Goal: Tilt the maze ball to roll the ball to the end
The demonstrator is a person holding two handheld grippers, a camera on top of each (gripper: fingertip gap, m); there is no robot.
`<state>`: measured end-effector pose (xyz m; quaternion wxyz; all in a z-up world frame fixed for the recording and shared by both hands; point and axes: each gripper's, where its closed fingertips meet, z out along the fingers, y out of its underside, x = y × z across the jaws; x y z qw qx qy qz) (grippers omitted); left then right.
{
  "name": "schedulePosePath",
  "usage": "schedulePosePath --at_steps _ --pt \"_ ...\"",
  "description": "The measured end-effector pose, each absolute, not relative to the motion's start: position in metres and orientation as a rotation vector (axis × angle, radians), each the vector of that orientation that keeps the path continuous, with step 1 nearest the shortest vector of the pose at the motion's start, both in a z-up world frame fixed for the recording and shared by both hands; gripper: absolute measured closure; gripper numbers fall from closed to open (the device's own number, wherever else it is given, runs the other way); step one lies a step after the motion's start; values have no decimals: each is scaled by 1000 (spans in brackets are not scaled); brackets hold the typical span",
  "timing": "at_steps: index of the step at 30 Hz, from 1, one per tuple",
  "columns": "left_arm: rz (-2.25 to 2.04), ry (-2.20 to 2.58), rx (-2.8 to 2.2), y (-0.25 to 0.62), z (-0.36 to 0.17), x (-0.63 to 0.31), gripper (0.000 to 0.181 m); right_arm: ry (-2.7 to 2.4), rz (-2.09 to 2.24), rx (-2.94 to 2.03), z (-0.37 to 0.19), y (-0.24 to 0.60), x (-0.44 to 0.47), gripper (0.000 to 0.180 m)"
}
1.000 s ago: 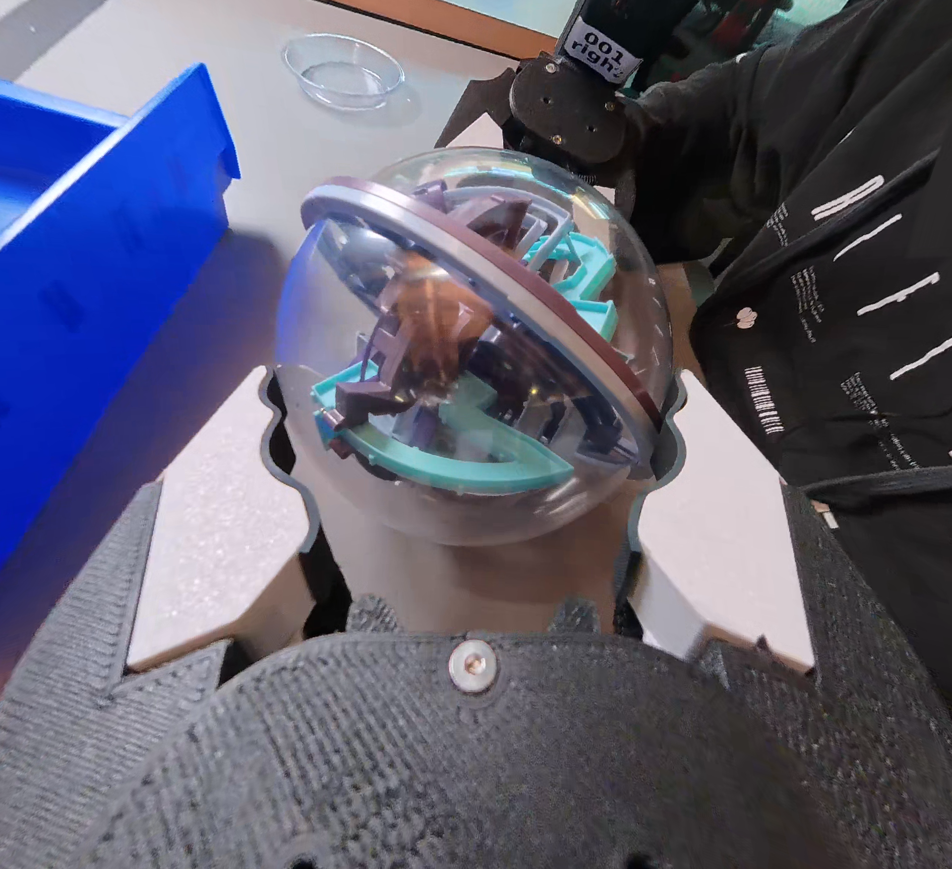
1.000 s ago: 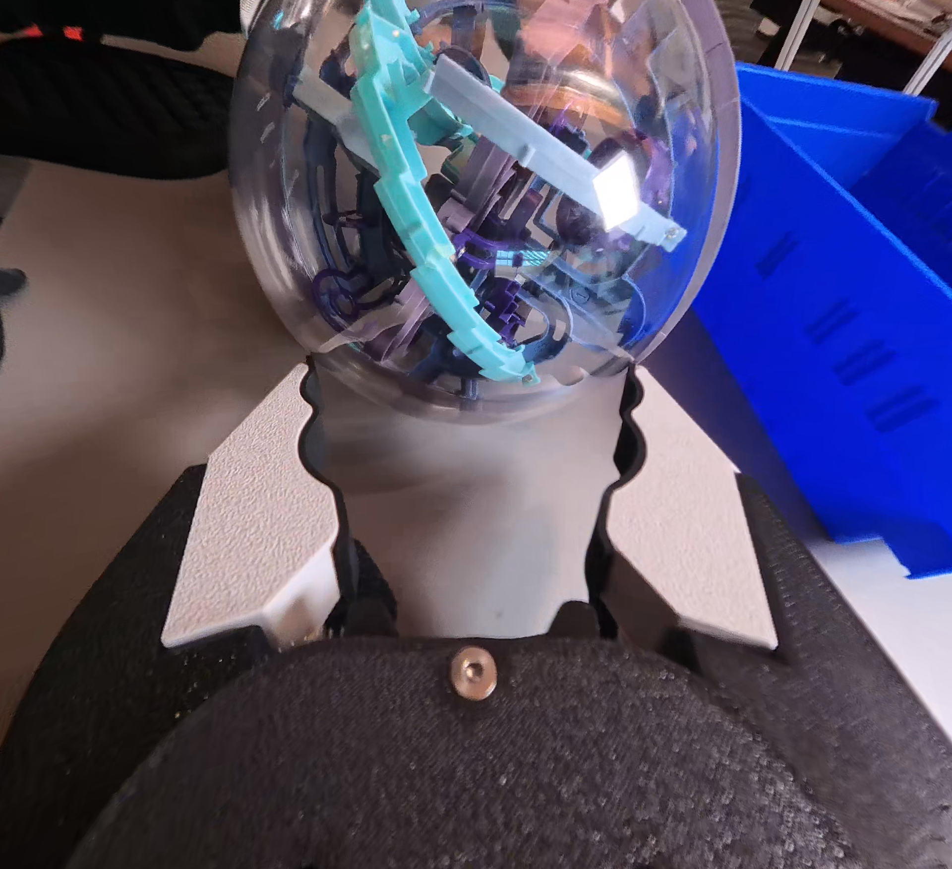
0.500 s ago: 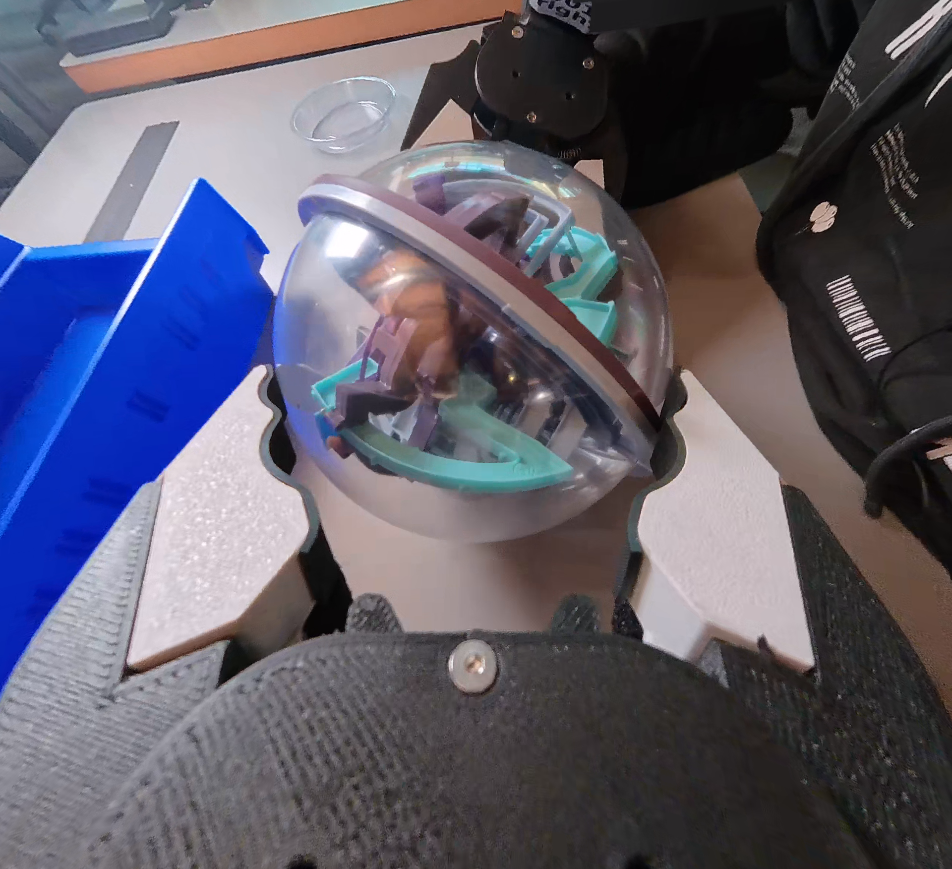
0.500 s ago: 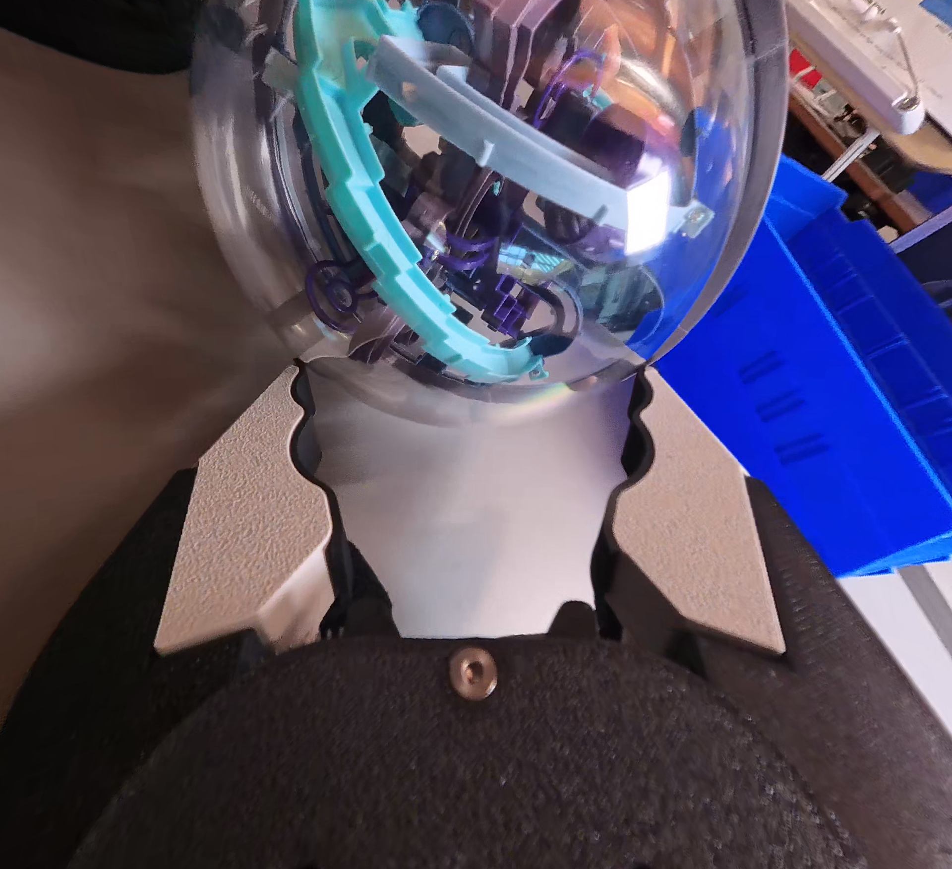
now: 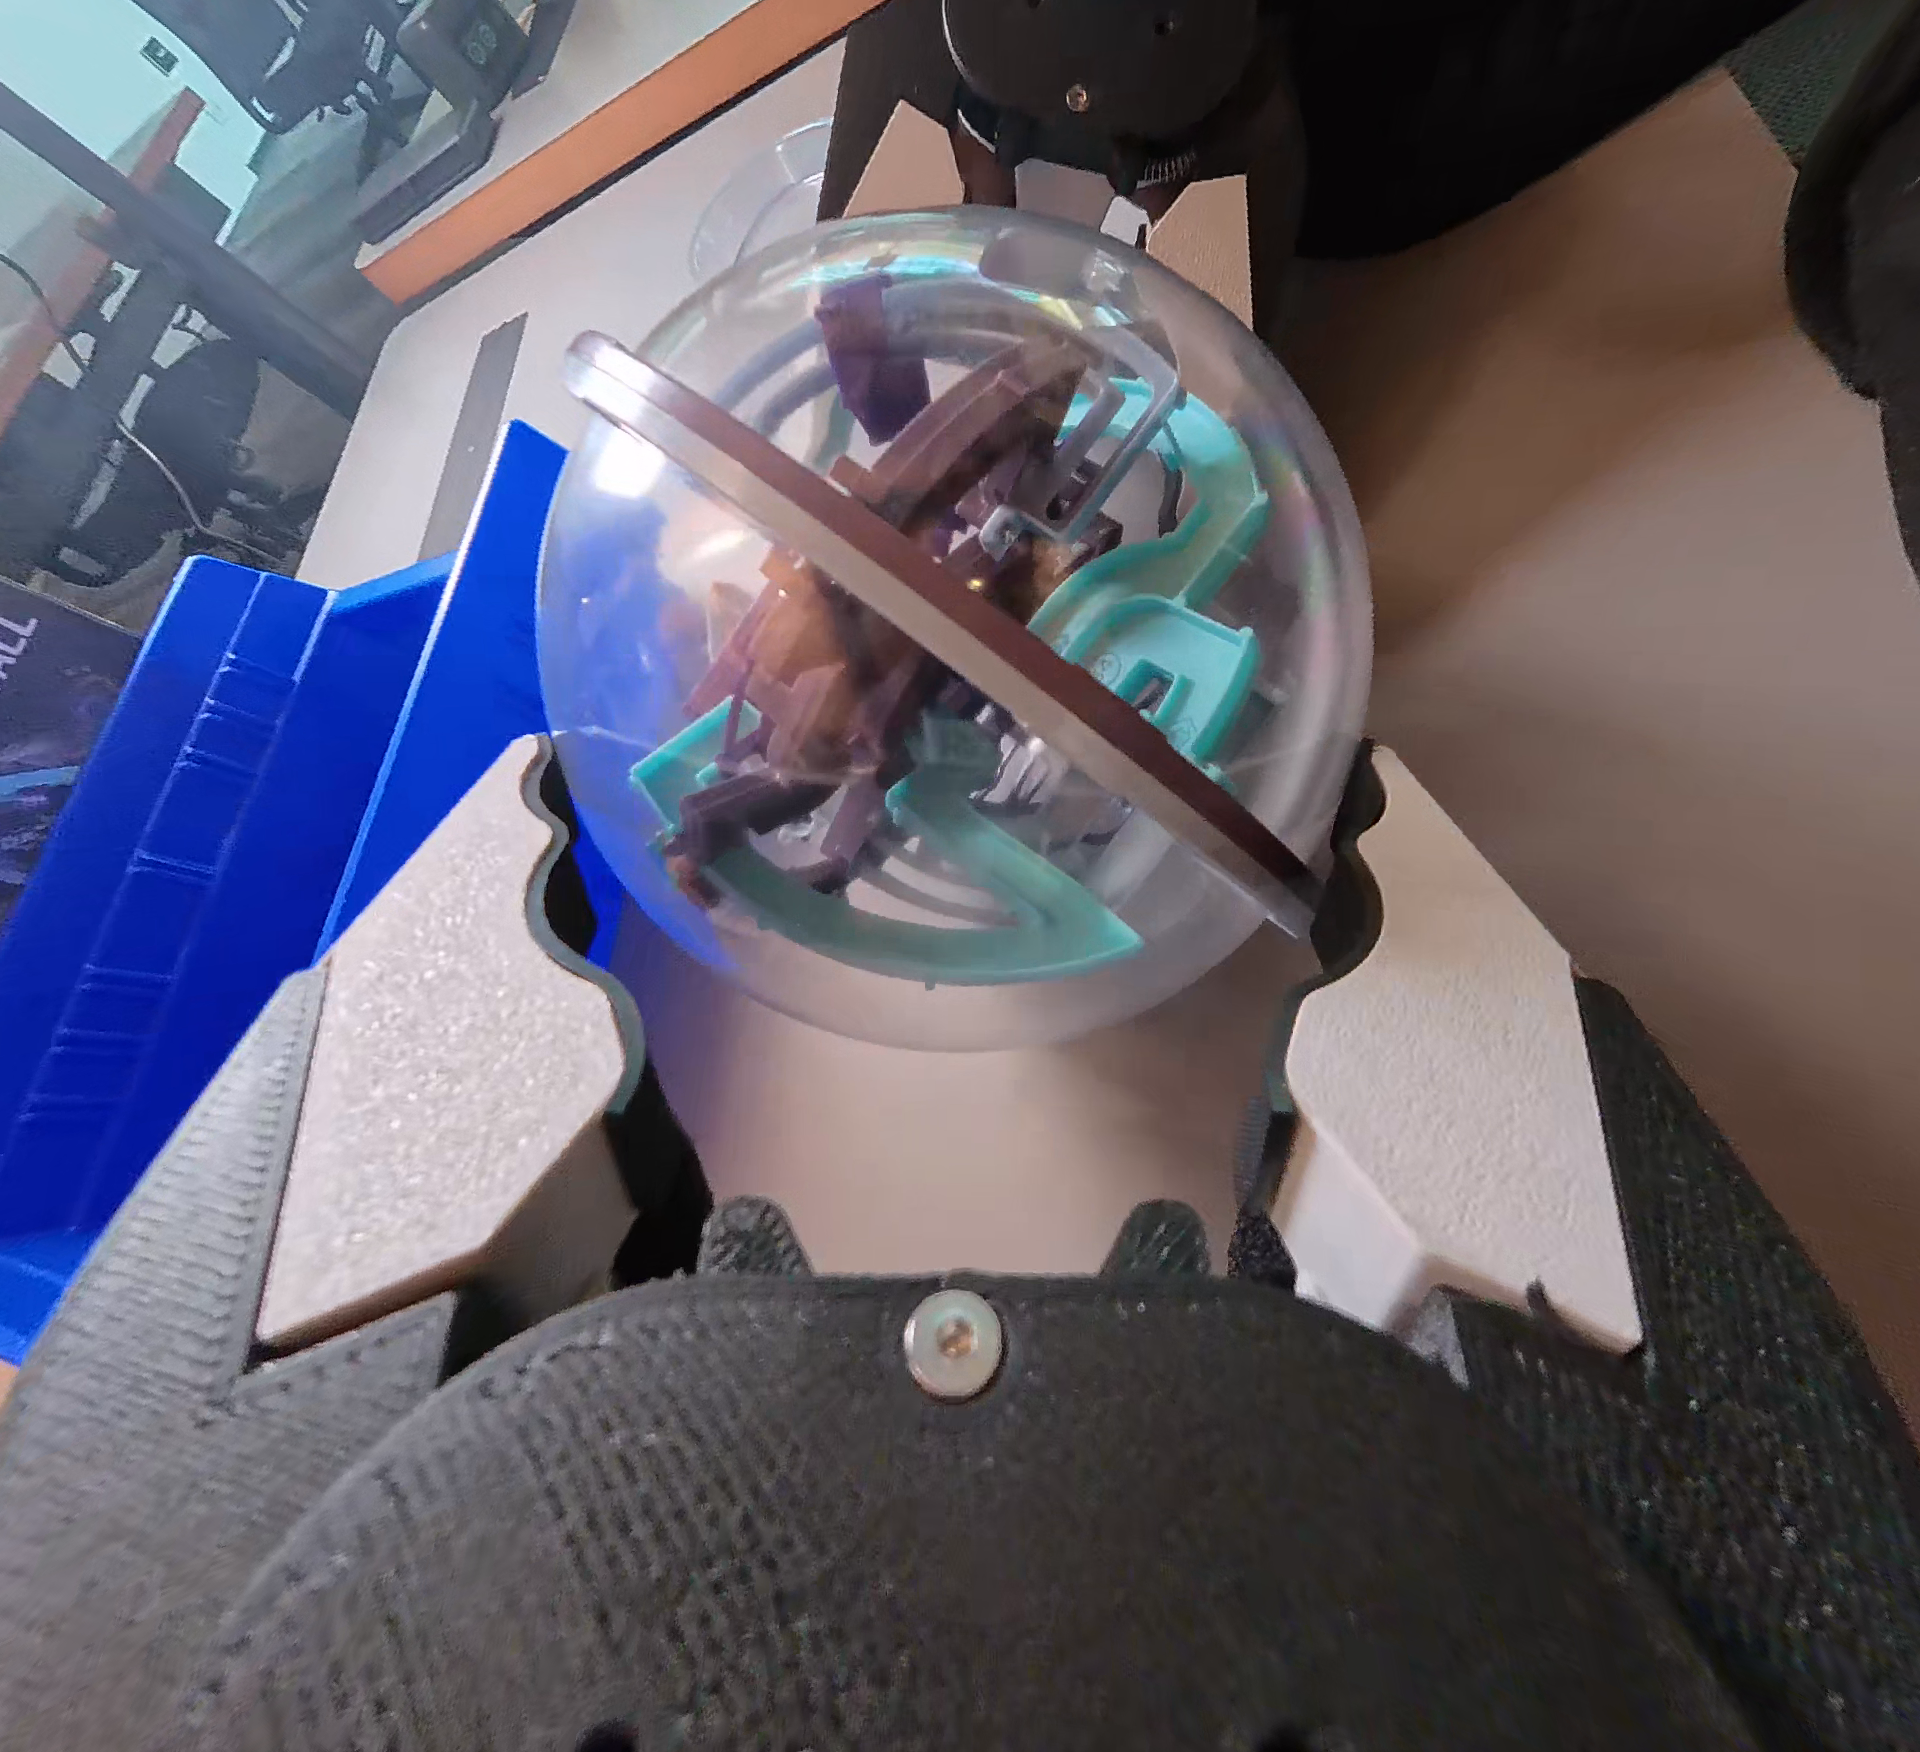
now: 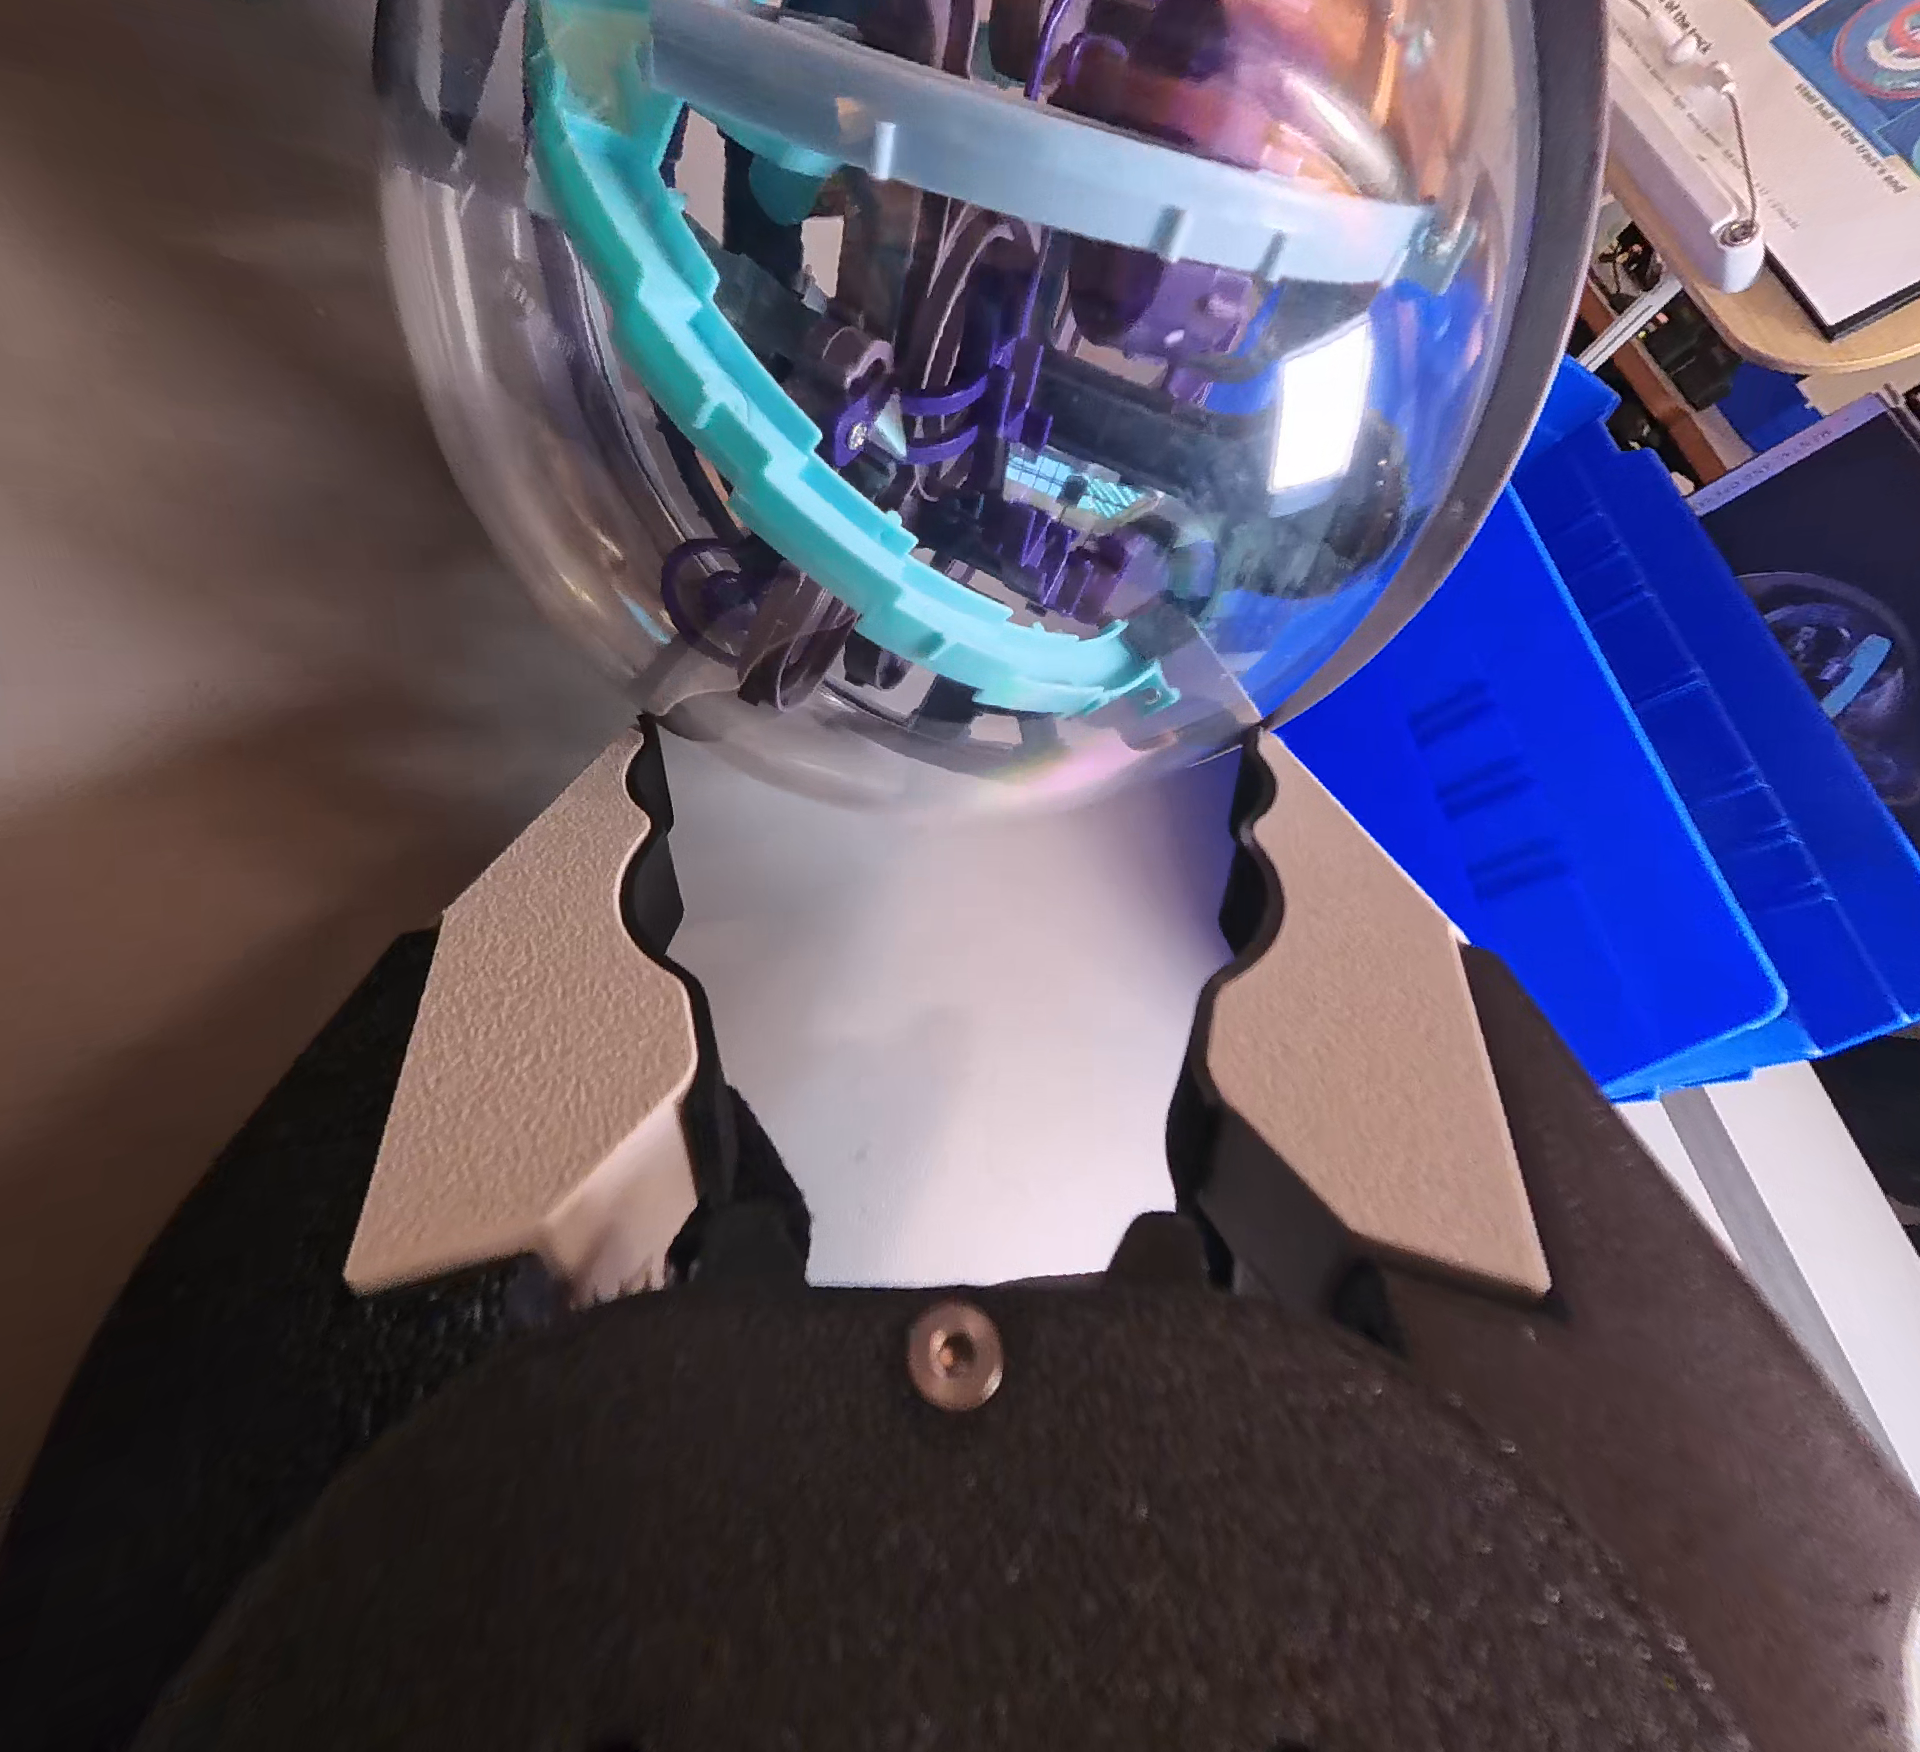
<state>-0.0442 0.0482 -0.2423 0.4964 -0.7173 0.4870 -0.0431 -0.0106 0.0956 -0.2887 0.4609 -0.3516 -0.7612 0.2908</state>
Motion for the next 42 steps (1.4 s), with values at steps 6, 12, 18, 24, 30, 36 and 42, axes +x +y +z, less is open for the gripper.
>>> schedulePosePath --at_steps 6,12,18,24,30,36,42 --pt "2 1199 -1693 49 -245 -47 39 -1865 693 -857 -288 99 -10 79" --pt "67 1197 -1665 51 -248 -53 40 -1851 702 -867 -286 101 -9 83" --pt "184 1248 -1632 53 -249 -55 40 -1850 750 -892 -287 102 -8 85" --pt "186 1279 -1650 52 -247 -56 41 -1852 817 -915 -286 97 -7 88" --pt "92 1321 -1693 48 -241 -48 41 -1878 811 -946 -295 96 -8 88" --pt "65 1316 -1653 48 -238 -40 42 -1890 784 -943 -299 98 -7 88" --pt "94 1297 -1583 43 -237 -33 42 -1901 766 -935 -302 99 -7 88"
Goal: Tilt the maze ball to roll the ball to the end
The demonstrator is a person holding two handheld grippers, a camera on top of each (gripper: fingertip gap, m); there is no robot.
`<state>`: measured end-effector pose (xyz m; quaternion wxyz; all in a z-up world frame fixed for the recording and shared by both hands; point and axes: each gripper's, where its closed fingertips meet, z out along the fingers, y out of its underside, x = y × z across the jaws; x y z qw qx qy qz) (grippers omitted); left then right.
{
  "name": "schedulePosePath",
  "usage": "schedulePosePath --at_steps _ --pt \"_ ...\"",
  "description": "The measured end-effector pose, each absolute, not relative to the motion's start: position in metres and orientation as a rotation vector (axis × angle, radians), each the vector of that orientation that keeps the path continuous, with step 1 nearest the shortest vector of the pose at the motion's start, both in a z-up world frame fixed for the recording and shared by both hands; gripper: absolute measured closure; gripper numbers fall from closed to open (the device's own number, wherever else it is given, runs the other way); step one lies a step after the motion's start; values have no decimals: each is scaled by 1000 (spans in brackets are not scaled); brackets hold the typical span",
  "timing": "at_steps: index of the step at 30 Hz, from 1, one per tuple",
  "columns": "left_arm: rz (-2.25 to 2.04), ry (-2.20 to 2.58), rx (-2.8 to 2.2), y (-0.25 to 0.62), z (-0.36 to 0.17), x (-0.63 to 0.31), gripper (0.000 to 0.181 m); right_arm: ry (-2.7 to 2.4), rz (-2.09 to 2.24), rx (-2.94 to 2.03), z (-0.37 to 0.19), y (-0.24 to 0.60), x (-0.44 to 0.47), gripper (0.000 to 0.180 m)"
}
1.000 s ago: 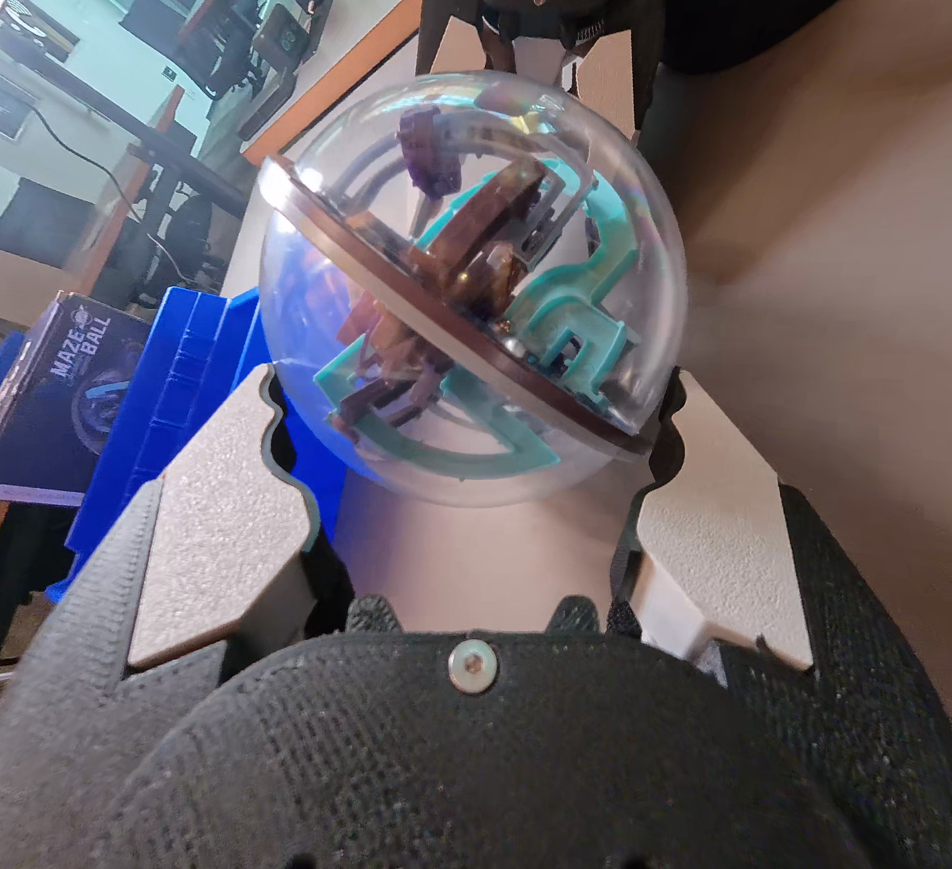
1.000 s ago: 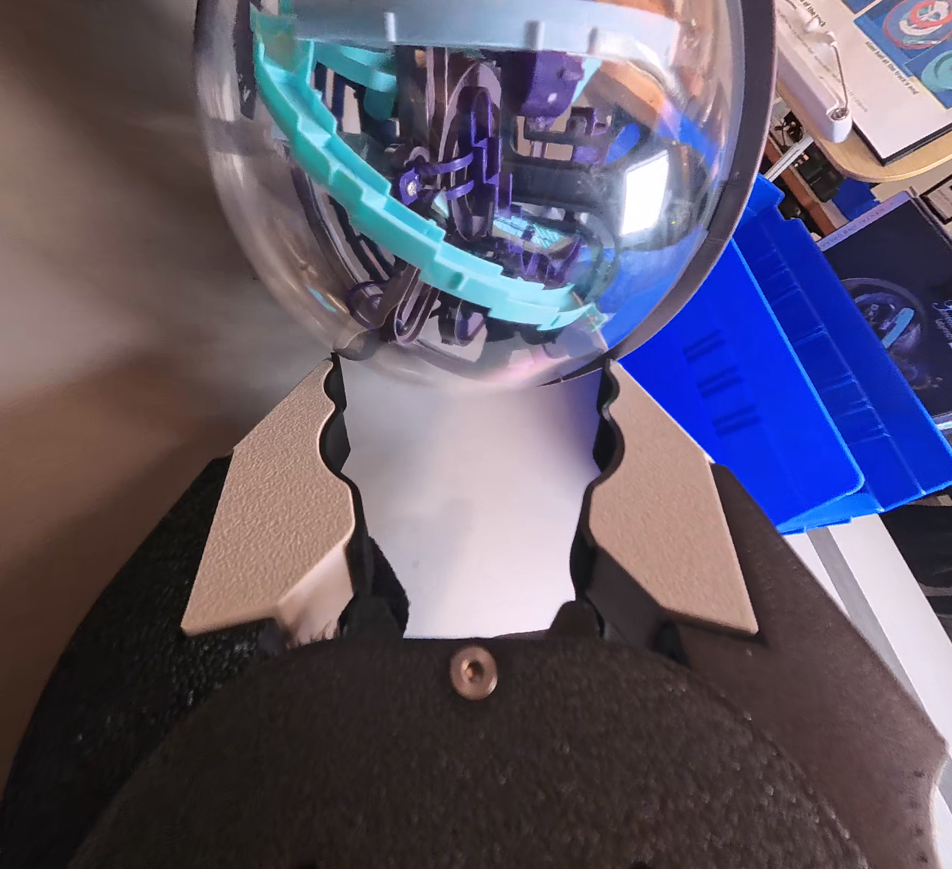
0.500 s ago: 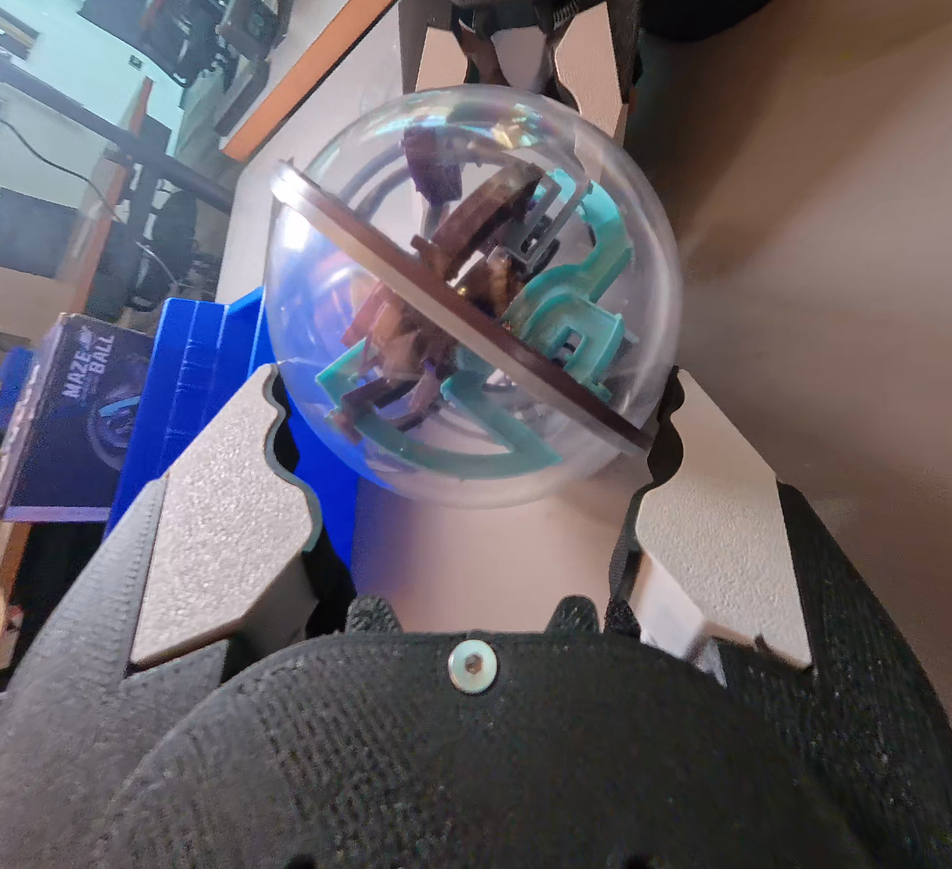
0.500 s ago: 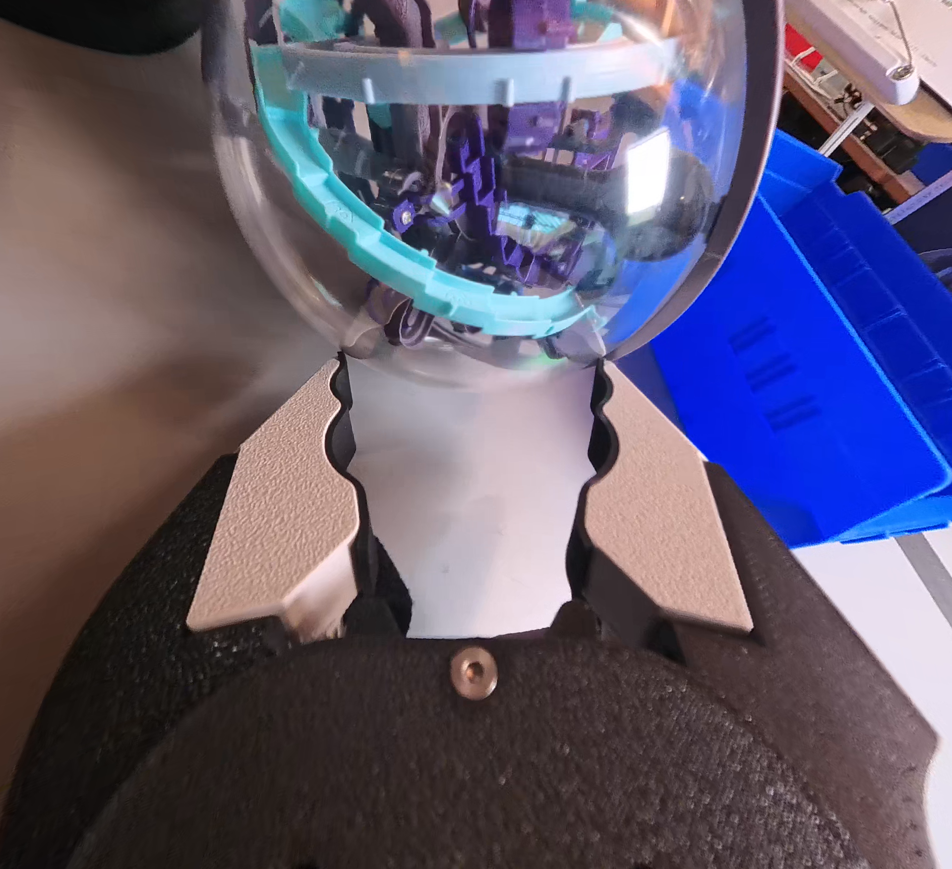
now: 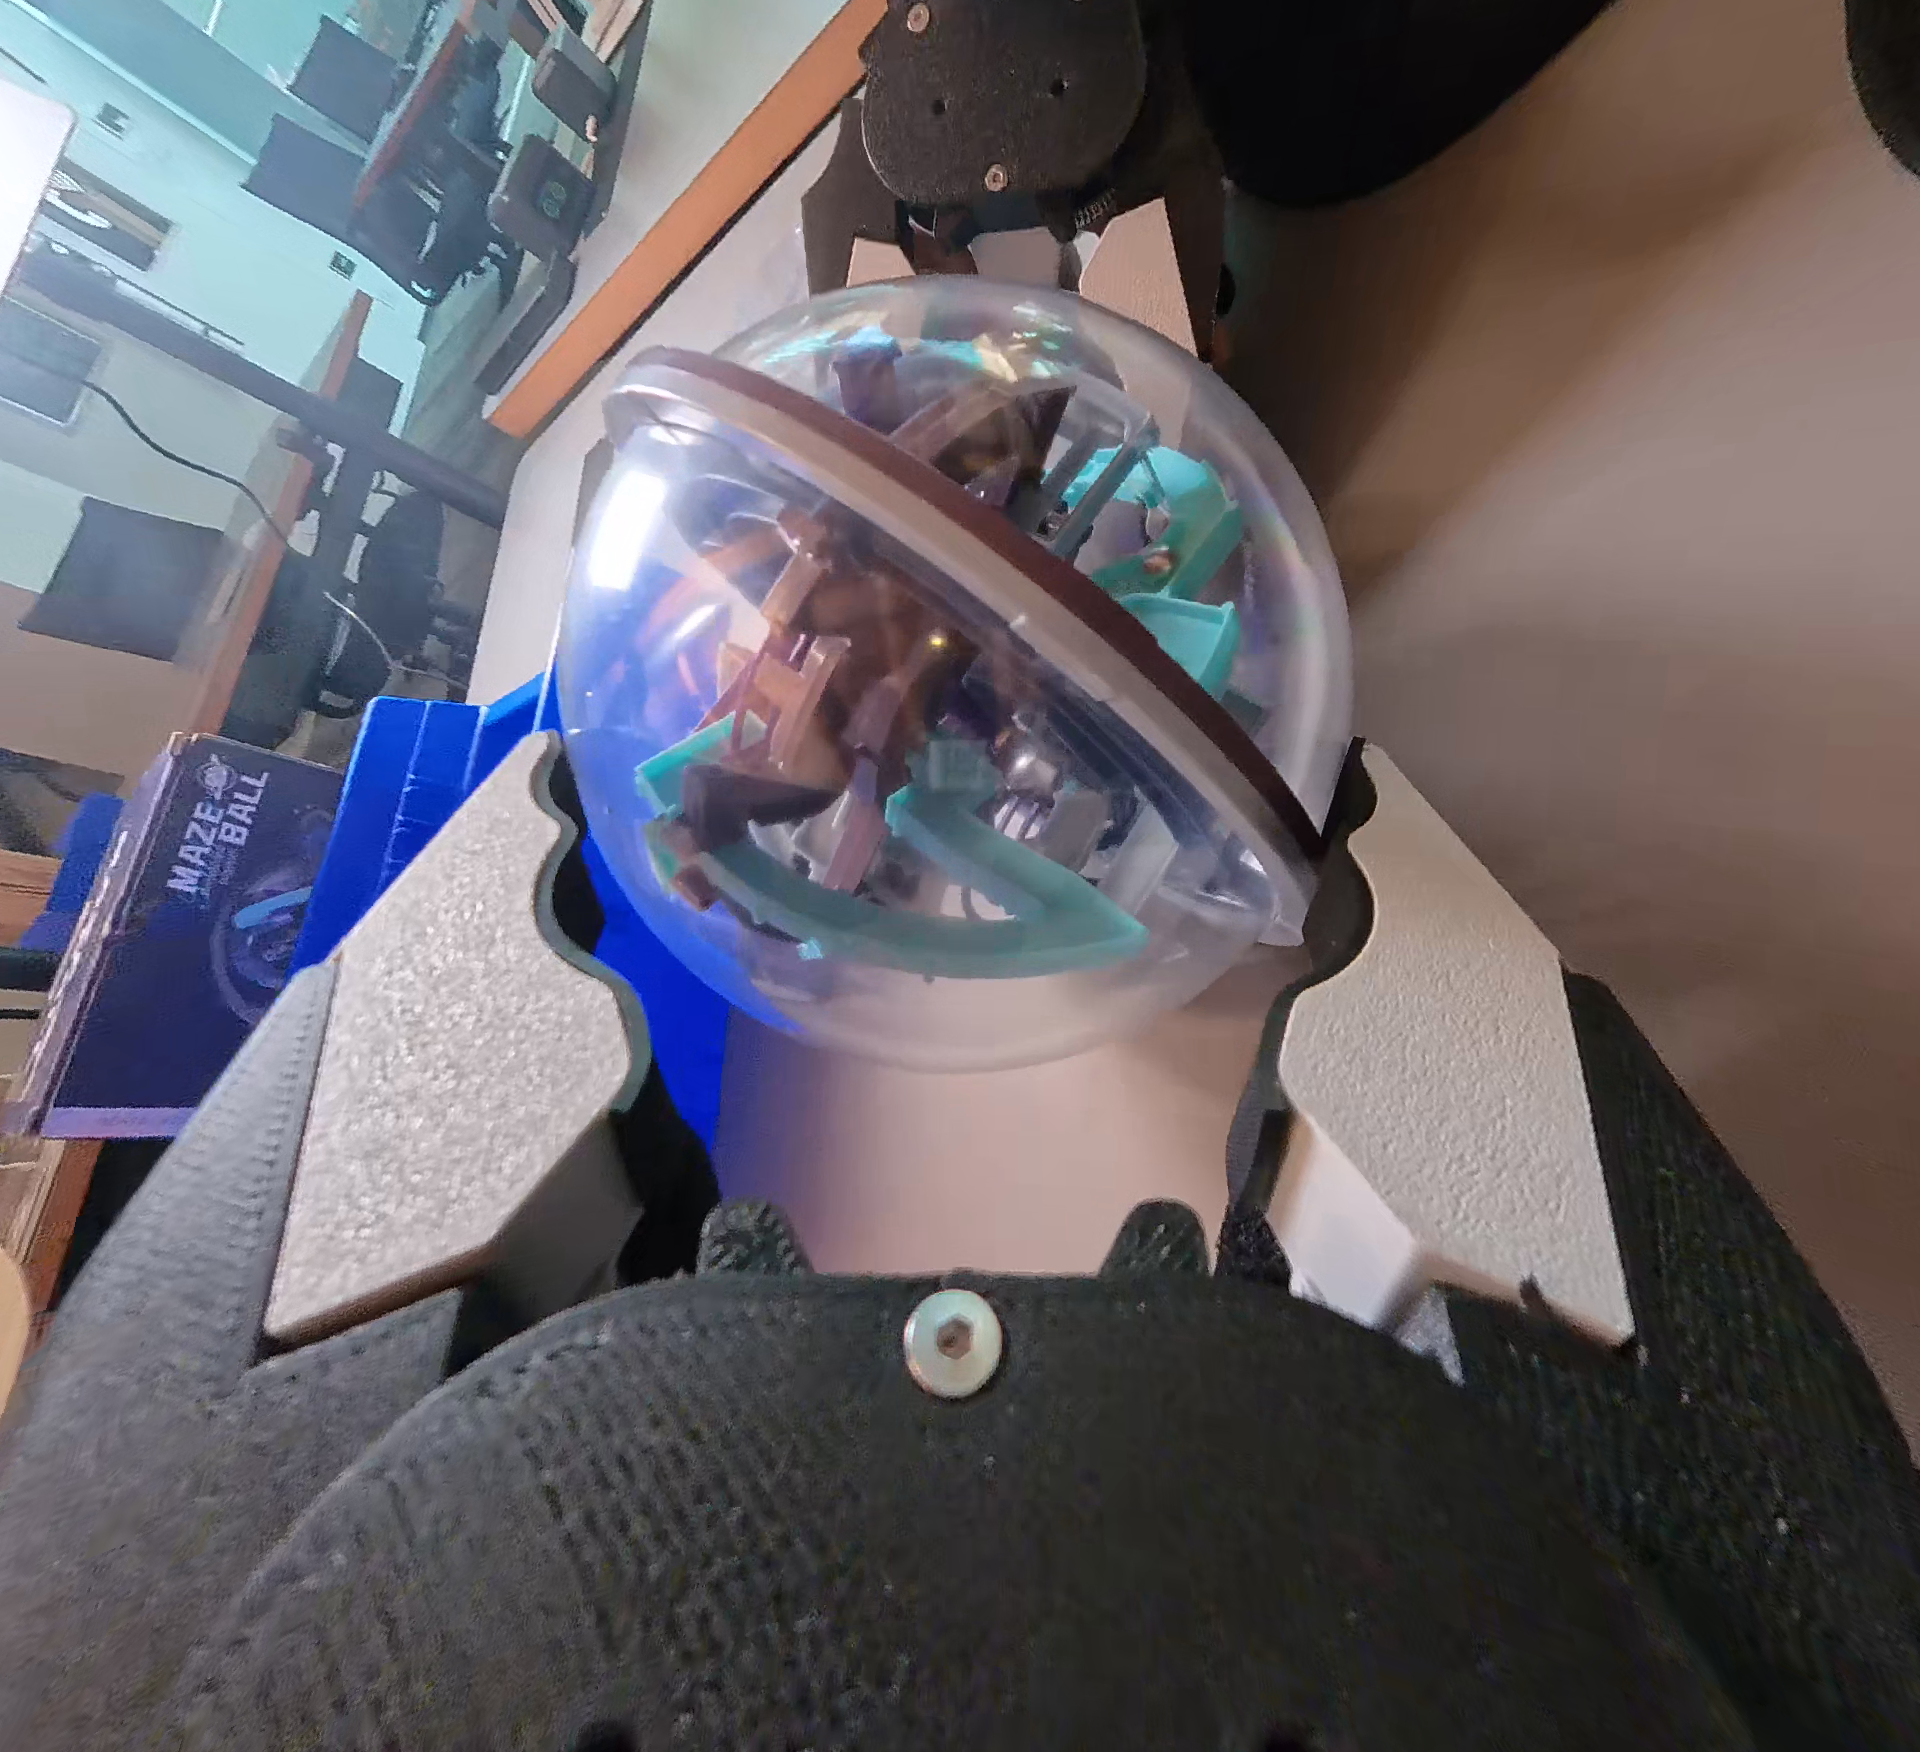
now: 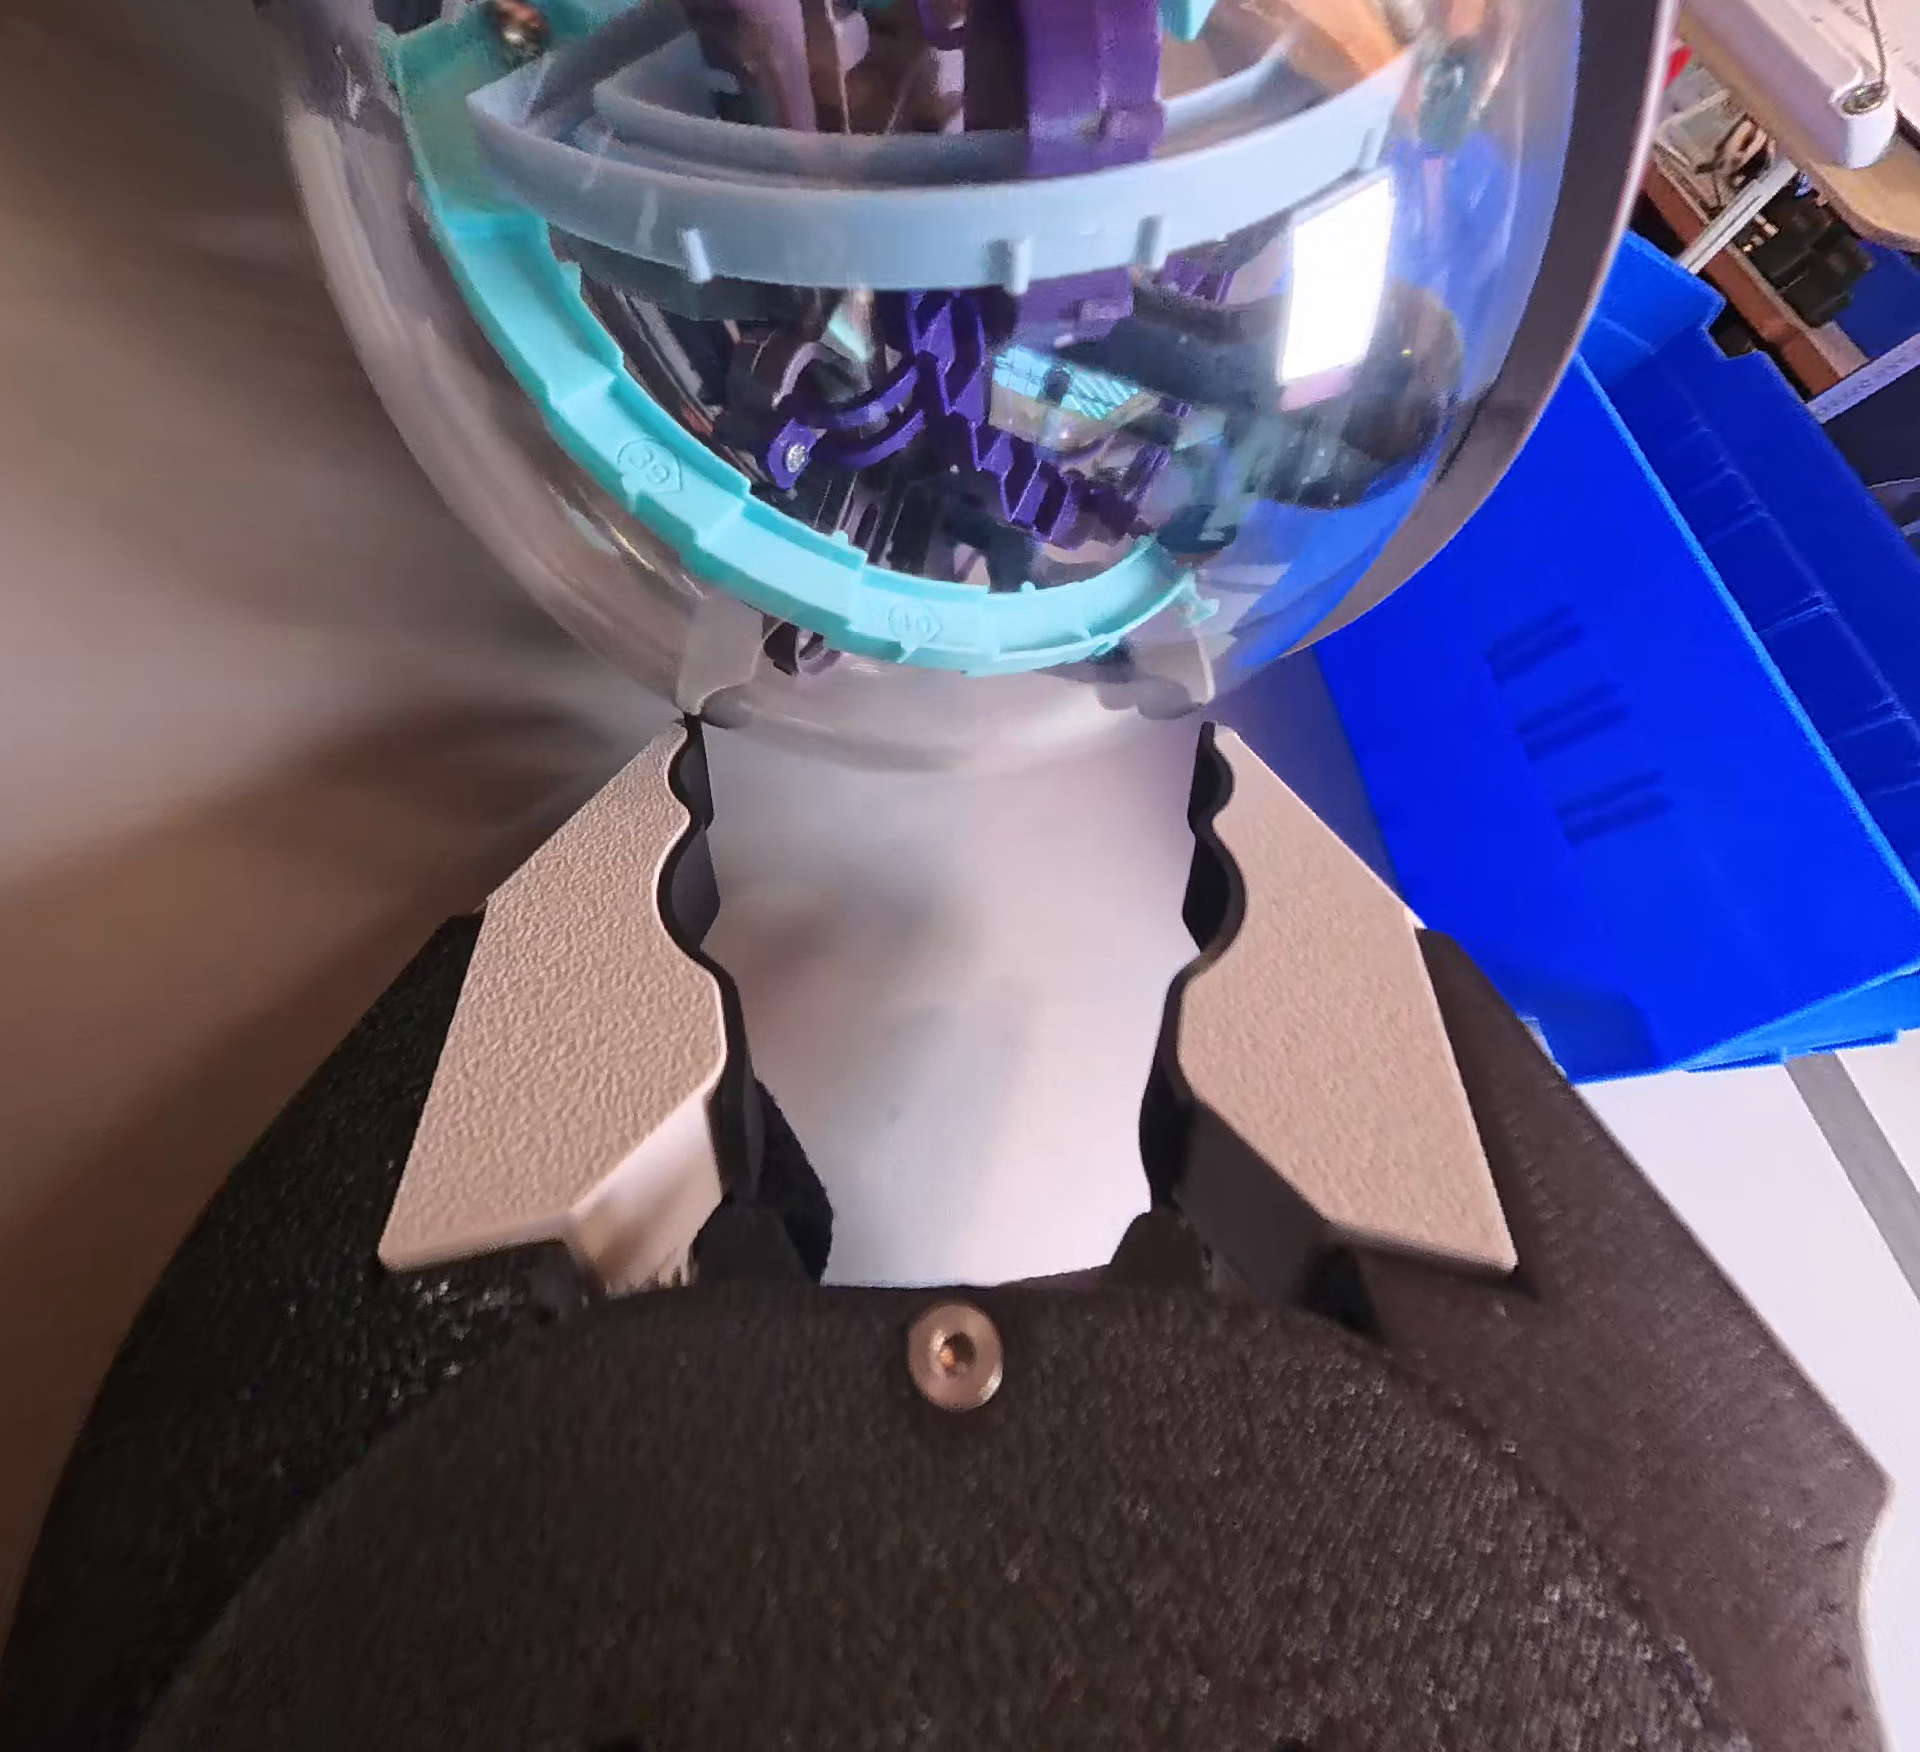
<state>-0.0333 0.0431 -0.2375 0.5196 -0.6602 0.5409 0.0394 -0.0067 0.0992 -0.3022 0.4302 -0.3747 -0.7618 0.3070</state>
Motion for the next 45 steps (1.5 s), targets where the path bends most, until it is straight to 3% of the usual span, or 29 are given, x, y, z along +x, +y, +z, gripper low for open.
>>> schedulePosePath --at_steps 19,40,45 --pt "75 1156 -1594 37 -243 -59 42 -1831 921 -925 -284 84 -8 104" --pt "8 1185 -1625 20 -246 -69 43 -1829 1068 -908 -273 71 -7 106" --pt "-141 1198 -1666 17 -243 -68 44 -1822 1257 -950 -250 84 1 119"
